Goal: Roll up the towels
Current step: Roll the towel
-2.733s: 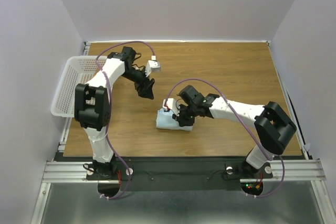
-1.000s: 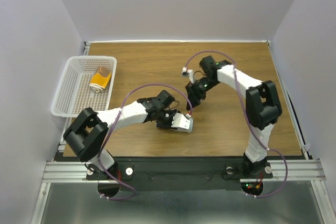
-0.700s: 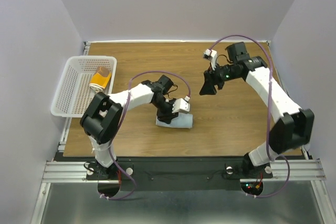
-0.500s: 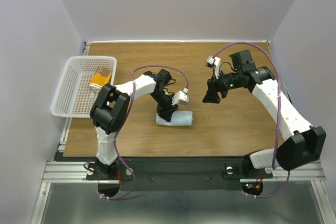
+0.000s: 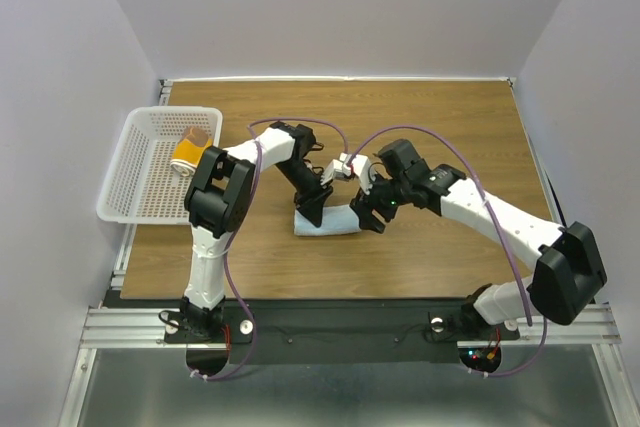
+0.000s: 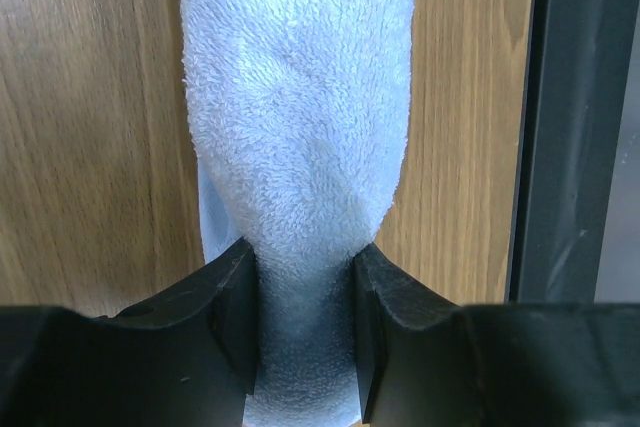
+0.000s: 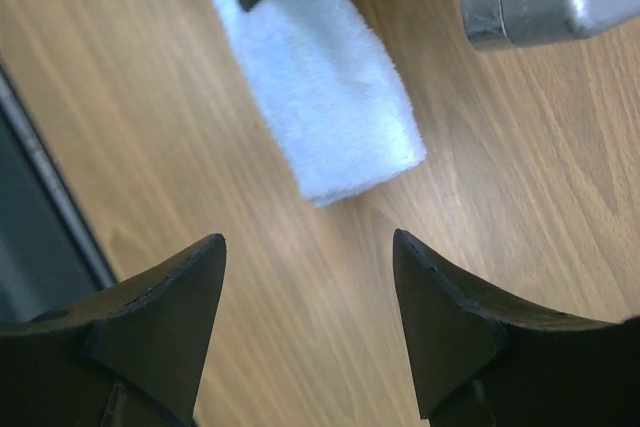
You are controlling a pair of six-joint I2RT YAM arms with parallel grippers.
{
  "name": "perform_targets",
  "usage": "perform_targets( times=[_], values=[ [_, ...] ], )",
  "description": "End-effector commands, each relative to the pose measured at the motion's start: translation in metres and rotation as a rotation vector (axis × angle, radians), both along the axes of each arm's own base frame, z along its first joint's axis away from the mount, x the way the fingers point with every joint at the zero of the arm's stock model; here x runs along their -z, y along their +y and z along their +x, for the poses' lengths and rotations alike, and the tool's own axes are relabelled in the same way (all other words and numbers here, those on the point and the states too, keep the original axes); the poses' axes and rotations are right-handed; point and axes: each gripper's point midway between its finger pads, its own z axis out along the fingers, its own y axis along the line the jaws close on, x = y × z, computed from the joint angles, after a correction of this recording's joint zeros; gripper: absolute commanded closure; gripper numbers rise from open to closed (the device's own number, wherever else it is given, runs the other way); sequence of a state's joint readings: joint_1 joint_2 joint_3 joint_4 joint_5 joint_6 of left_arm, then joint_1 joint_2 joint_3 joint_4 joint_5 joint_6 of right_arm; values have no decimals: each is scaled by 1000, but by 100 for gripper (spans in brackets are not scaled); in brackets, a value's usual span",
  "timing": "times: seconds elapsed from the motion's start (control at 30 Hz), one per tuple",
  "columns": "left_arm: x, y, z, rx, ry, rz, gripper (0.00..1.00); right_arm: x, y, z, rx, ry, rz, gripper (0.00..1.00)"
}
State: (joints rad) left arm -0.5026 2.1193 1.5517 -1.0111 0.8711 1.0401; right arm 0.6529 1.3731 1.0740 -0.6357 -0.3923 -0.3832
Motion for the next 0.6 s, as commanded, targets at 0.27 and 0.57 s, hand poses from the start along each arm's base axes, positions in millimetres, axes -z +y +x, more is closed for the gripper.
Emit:
perform_targets(
  times=[0.27,0.57],
  values=[
    [26,20,9,34,-24,73,72,11,31,45,119,-146,136,25],
    [24,20,12,20,-37,44,71,44,36,42,161,-28,137,26]
  ],
)
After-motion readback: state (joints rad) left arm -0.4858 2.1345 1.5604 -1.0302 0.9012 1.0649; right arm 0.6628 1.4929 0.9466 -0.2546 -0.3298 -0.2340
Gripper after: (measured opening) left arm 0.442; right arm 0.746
